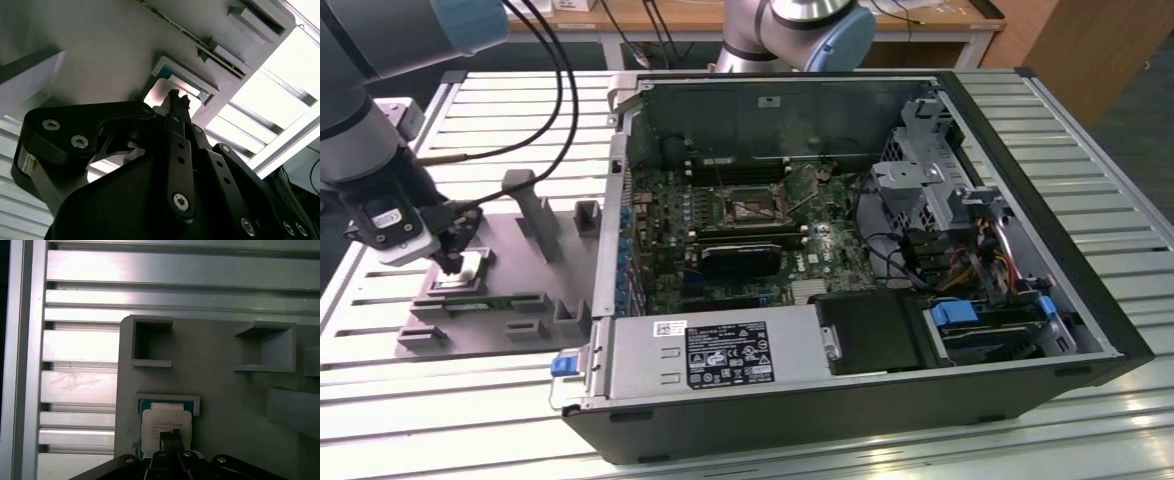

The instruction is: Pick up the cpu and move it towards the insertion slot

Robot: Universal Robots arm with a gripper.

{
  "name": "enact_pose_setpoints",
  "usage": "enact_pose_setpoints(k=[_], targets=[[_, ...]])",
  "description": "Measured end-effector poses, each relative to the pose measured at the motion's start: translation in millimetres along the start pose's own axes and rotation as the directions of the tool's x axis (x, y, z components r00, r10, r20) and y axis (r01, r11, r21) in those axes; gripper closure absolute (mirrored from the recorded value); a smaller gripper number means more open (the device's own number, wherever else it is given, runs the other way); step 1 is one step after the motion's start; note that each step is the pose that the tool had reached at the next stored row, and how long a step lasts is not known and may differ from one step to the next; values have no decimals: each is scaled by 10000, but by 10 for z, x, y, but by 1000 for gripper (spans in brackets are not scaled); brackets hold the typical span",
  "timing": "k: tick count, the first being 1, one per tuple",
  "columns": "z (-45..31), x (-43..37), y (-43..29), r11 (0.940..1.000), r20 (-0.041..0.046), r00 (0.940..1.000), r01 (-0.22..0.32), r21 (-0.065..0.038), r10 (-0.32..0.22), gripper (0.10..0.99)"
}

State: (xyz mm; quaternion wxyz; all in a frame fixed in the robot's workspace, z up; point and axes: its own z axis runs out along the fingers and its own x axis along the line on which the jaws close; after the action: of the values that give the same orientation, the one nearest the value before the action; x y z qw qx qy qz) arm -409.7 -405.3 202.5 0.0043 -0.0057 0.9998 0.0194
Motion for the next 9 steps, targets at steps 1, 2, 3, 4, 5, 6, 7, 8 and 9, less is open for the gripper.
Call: enact_pose_setpoints(k=[1, 2, 3, 4, 5, 6, 7, 8, 9], targets=[[4, 8, 2, 10000, 3, 10000, -30, -1, 30, 984], [6, 14, 4, 10000, 3, 10000, -43, 0, 43, 984], [8, 16, 6, 10000, 4, 10000, -46, 0, 46, 984], [11, 16, 6, 10000, 3, 10000, -45, 0, 45, 984], [13, 17, 7, 10000, 3, 10000, -45, 0, 45, 984], [14, 17, 7, 10000, 3, 10000, -45, 0, 45, 984], [14, 18, 8, 10000, 2, 10000, -46, 1, 46, 984], [15, 18, 8, 10000, 3, 10000, -46, 1, 46, 984], [15, 18, 8, 10000, 3, 10000, -46, 1, 46, 984]])
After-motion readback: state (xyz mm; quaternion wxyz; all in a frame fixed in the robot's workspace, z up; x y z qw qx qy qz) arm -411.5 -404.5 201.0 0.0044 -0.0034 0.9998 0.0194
